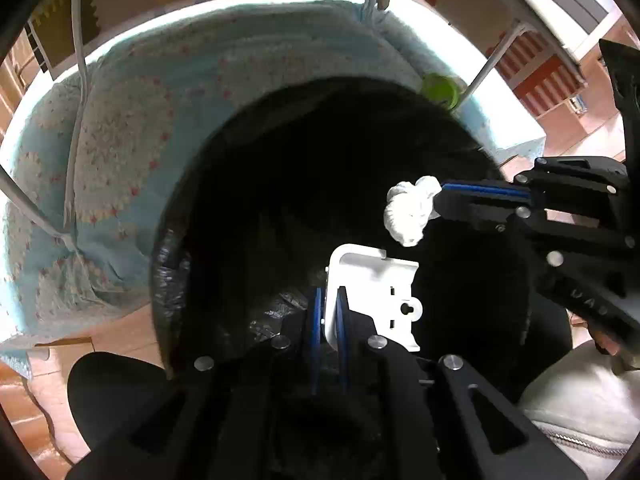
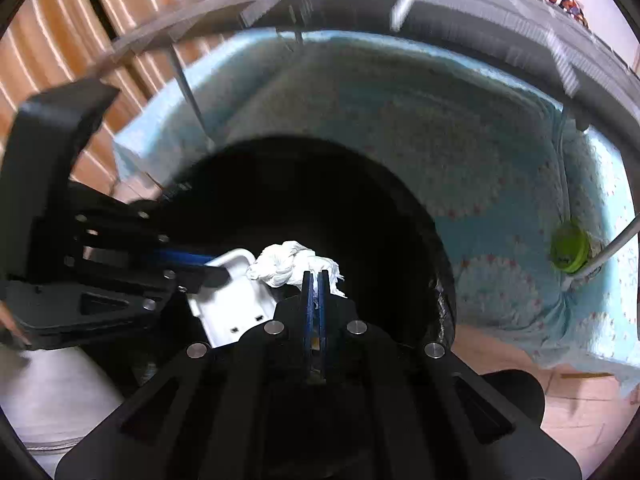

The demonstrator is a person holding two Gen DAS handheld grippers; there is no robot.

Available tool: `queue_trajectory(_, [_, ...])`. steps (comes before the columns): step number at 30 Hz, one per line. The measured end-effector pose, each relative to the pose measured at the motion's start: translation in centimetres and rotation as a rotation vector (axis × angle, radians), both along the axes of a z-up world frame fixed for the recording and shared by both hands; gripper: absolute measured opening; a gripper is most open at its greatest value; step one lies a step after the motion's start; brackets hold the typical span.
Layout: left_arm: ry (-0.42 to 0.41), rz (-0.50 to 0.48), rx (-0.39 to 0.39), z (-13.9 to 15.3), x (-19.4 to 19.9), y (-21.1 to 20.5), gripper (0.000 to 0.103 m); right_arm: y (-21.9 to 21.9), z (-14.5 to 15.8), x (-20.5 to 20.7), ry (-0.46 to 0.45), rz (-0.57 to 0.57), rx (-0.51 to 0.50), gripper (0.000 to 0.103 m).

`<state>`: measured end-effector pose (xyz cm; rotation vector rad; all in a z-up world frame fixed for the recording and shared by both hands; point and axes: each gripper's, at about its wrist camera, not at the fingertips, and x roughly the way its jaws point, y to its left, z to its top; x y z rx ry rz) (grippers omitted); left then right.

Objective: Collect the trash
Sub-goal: 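Open both tools to drop the tray and cloth into the bin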

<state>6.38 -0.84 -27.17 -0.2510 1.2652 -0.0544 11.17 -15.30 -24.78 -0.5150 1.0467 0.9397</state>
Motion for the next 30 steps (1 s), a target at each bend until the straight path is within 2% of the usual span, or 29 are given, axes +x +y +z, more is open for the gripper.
queue_trajectory(5, [0.051,0.004,0.046,-1.3,0.4,-0.6,0.007,0.5,-2.3,0.1,-0.026,0.004,-0.09,0.003])
queue_trajectory(12, [0.081,0.0,0.055,-1.9,0.8,-0.9,0.008,0.7,-3.1,0.1,-0.01,0.009,-0.101,0.007])
queue_trajectory(15, [0.08,-0.003,0.049,-1.7,0.8,-1.1,0.008,0.7,-3.0,0.1,-0.005,0.018,-0.093,0.021])
queue_trajectory(16, [0.078,-0.005,0.046,-1.7,0.8,-1.1,0.012,0.7,-2.9,0.0,-0.006,0.024,-0.091,0.026])
queue_trajectory(20, [0.067,-0.002,0.039,-1.3,0.6,-1.2,0.023,0.8,-2.7,-0.3,-0.02,0.034,-0.096,0.029])
queue_trajectory(23, [0.042,0.003,0.028,-0.5,0.3,-1.0,0.035,0.5,-2.0,-0.3,-0.026,0.021,-0.075,0.036])
queue_trajectory(25, [0.013,-0.001,0.034,0.3,0.1,-1.1,0.05,0.4,-1.7,-0.3,-0.024,0.014,-0.061,0.038])
queue_trajectory(30, [-0.043,0.006,0.047,2.6,-0.5,-1.0,0.051,0.1,-0.4,-0.5,-0.035,0.018,-0.033,0.038])
